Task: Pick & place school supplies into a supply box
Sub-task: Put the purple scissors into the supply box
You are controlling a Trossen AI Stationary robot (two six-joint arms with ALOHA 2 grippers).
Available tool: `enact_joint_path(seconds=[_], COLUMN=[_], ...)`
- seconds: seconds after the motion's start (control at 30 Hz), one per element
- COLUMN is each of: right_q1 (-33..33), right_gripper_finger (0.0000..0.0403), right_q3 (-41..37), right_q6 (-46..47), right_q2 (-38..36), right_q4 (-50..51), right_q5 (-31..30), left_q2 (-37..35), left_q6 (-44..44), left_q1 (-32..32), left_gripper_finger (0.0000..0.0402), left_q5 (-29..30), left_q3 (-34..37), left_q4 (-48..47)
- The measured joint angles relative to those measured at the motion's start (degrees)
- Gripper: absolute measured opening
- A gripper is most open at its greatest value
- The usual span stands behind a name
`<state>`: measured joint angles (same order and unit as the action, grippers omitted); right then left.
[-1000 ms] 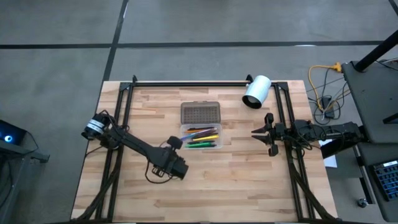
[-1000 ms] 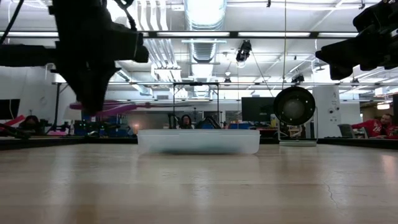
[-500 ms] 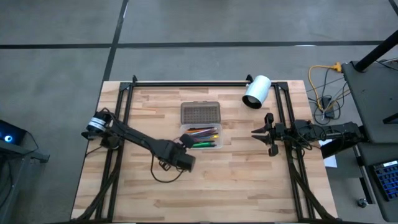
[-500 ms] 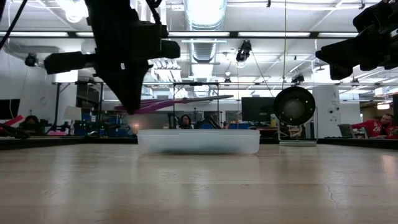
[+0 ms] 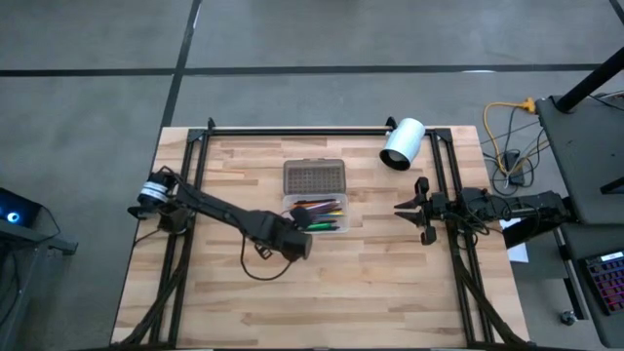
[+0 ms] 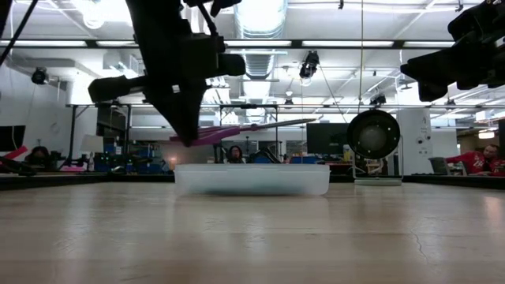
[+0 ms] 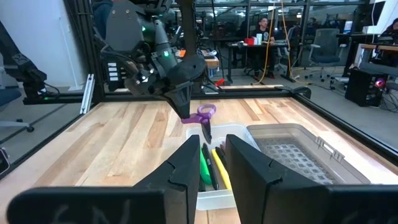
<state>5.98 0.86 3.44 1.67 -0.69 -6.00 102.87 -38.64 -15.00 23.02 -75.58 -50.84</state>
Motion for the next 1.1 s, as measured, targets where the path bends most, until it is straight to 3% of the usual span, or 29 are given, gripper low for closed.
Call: enact_joint_path(seconds=[1.1], right_q1=[0.0], right_gripper_finger=[0.0076], right_q3=[0.0], right_q6=[0.0], right_q2=[0.0], right_q4=[0.0], right_q5=[0.0], left_q2=[0.0], left_q6=[-20.6], left_q1=[5.7], left_gripper_finger=[0.0], left_q5=[-0.7], left_q3=[3.2], left_q4=[4.5])
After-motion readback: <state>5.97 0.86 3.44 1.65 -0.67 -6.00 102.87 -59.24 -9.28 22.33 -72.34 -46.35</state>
